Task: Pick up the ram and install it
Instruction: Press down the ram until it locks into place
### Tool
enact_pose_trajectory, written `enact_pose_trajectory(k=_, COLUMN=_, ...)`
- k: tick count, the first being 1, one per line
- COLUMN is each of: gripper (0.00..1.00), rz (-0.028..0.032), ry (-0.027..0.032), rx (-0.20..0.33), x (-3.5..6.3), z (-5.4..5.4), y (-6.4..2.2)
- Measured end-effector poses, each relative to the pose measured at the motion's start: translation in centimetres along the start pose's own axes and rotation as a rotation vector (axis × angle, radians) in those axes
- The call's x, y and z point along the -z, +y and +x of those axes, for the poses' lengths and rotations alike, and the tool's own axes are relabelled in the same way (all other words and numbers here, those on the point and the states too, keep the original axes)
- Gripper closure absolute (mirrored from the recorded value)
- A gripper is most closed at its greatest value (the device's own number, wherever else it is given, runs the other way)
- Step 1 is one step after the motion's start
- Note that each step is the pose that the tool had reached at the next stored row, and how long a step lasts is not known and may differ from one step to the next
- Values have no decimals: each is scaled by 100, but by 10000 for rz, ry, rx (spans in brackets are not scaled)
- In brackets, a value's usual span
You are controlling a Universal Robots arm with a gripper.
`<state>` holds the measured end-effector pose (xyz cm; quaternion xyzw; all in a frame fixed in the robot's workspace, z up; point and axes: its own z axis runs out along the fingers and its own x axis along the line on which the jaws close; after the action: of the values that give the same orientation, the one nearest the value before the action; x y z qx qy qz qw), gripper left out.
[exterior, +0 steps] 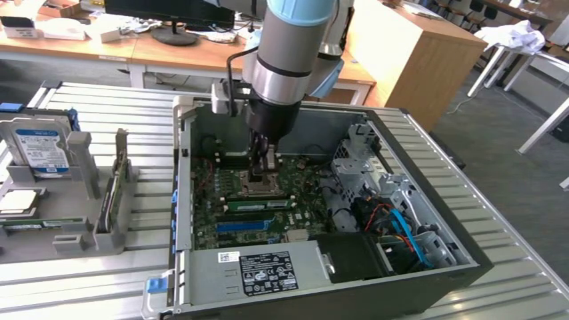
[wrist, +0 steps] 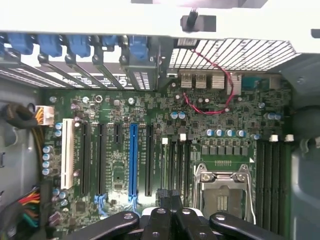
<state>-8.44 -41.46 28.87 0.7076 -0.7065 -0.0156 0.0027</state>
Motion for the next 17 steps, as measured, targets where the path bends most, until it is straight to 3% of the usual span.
enact_pose_trajectory(k=17, gripper=89, rz=1, ry=0, rx=0, x=542, z=-10, y=14)
